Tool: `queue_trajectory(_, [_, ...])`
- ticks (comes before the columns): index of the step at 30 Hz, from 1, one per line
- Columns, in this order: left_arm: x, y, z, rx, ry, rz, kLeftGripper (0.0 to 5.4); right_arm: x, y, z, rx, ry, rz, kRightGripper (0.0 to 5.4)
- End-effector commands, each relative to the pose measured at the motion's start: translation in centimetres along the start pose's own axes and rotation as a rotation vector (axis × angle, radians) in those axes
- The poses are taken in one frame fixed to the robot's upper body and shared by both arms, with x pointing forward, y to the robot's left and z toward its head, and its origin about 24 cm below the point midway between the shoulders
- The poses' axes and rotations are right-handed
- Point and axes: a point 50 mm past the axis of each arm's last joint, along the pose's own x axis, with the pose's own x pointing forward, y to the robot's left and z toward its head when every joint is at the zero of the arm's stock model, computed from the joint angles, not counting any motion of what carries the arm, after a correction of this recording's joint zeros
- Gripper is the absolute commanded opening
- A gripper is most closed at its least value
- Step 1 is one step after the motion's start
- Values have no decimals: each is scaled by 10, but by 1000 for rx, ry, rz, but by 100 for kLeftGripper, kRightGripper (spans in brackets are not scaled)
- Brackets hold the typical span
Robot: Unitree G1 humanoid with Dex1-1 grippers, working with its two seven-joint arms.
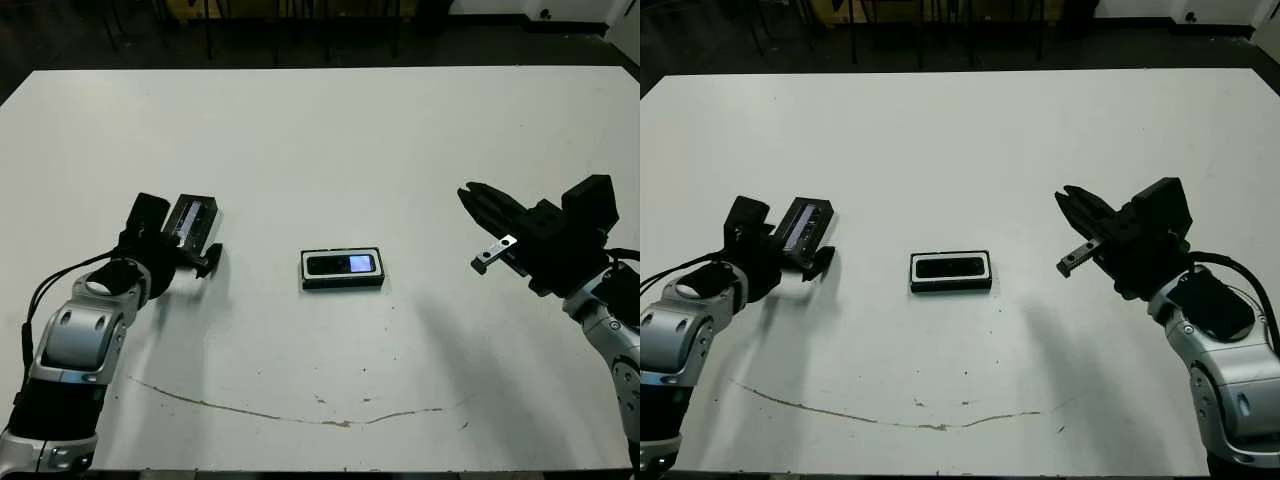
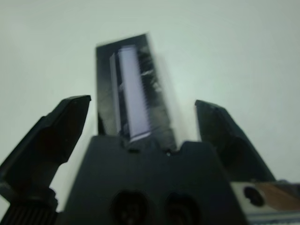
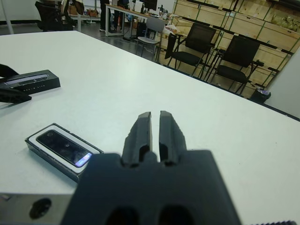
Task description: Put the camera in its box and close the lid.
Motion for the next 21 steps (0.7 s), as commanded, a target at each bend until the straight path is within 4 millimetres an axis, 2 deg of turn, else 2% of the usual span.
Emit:
queue_trajectory(1, [1, 2, -11, -45, 72, 22, 538, -2, -1, -4, -1, 29, 3, 0])
queue_trajectory(5, [3, 0, -12, -47, 100, 31, 493, -2, -1, -3, -1, 27, 4, 0])
queue_trajectory(16, [3, -4, -10, -14, 139, -79, 287, -3, -2, -3, 1, 33, -5, 0])
queue_trajectory(21, [0, -9, -5, 5, 116, -119, 278, -2, -1, -3, 7, 31, -3, 0])
